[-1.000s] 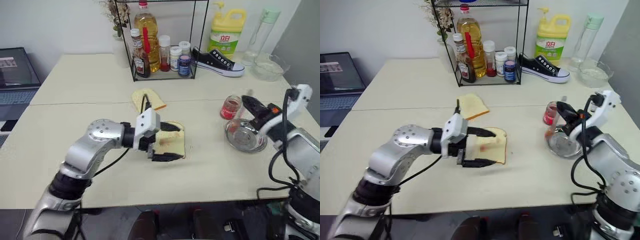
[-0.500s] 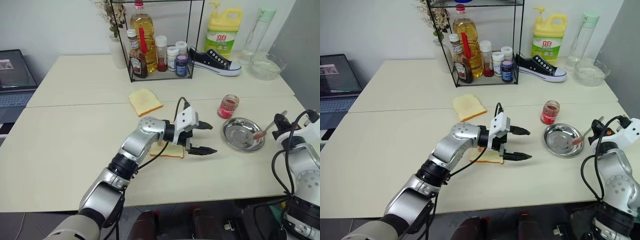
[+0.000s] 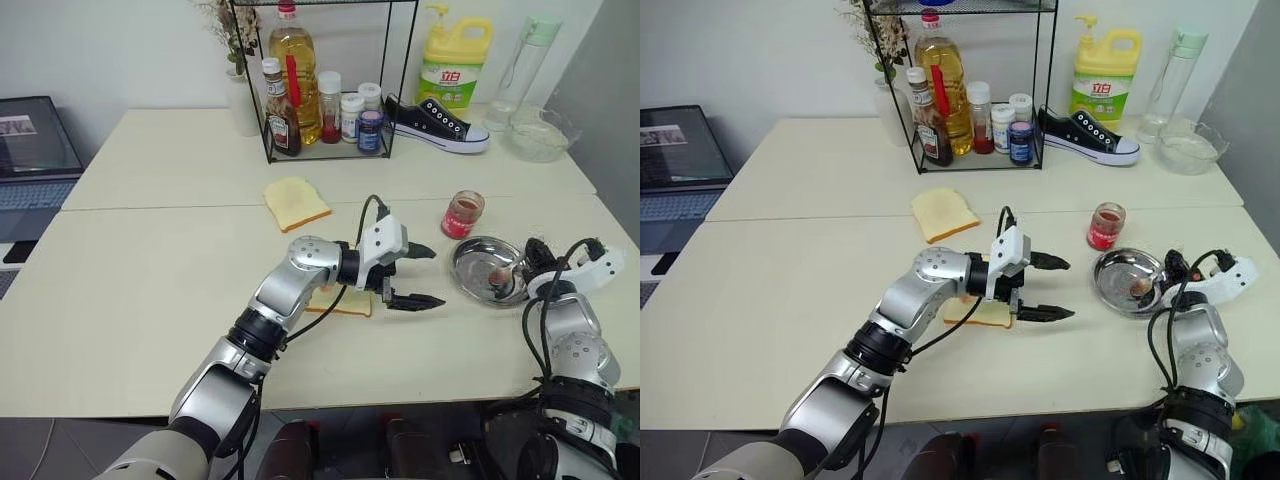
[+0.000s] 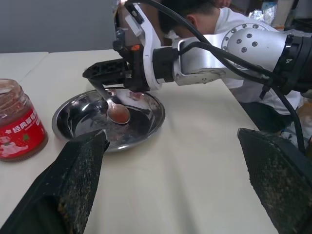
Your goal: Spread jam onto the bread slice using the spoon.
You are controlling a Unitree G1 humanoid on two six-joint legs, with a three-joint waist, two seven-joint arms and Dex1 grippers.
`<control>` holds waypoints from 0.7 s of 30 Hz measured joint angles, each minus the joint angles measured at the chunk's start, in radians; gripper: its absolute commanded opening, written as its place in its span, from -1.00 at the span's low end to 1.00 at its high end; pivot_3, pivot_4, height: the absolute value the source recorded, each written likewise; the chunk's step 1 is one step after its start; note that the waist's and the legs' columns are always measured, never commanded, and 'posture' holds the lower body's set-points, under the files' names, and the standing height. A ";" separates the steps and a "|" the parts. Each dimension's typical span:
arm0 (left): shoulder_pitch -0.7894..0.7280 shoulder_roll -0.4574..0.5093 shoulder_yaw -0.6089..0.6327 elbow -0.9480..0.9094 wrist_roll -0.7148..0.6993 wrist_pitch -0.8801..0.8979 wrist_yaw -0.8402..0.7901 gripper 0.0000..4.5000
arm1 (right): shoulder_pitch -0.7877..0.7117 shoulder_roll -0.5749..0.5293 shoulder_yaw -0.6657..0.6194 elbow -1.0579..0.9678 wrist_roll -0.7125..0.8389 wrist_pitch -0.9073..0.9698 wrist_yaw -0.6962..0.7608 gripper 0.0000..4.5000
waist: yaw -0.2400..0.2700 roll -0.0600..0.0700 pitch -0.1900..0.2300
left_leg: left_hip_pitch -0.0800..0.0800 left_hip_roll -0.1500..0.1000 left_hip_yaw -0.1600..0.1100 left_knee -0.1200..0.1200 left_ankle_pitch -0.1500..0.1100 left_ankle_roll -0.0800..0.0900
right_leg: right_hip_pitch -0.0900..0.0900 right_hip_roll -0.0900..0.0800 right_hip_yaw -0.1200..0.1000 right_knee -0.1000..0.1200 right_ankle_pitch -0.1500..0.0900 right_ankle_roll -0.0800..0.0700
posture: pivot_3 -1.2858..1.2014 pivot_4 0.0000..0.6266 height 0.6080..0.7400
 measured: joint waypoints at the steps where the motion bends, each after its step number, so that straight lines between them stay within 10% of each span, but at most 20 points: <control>1: 0.000 0.000 0.001 0.000 0.000 -0.002 0.002 1.00 | 0.003 0.000 -0.003 0.000 0.006 0.000 0.000 -0.11 | 0.000 0.000 0.000 | 0.000 0.000 0.000 0.000 0.000 0.000 | 0.000 0.000 0.000 0.000 0.000 0.000 | 0.03 -0.52 1.00; 8: -0.001 0.013 0.026 0.005 0.007 -0.026 0.014 1.00 | 0.078 -0.010 -0.054 -0.090 0.073 0.049 -0.041 0.97 | 0.001 0.001 0.000 | 0.000 0.000 0.000 0.000 0.000 0.000 | 0.000 0.000 0.000 0.000 0.000 0.000 | 0.03 -0.52 1.00; 16: 0.010 0.192 0.094 -0.027 0.002 -0.006 -0.043 1.00 | 0.175 -0.239 -0.031 -0.320 0.146 0.278 -0.046 0.97 | -0.003 0.003 -0.001 | 0.000 0.001 0.000 -0.001 0.000 0.000 | 0.000 0.001 0.000 0.000 0.000 0.000 | 0.03 -0.52 1.00; 21: 0.067 0.427 0.173 -0.053 -0.026 0.046 -0.144 1.00 | 0.347 -0.574 0.088 -0.521 0.150 0.461 0.234 0.97 | -0.004 0.005 -0.001 | 0.000 0.002 -0.001 -0.001 0.000 0.001 | 0.000 0.002 -0.001 -0.001 0.000 0.000 | 0.03 -0.52 1.00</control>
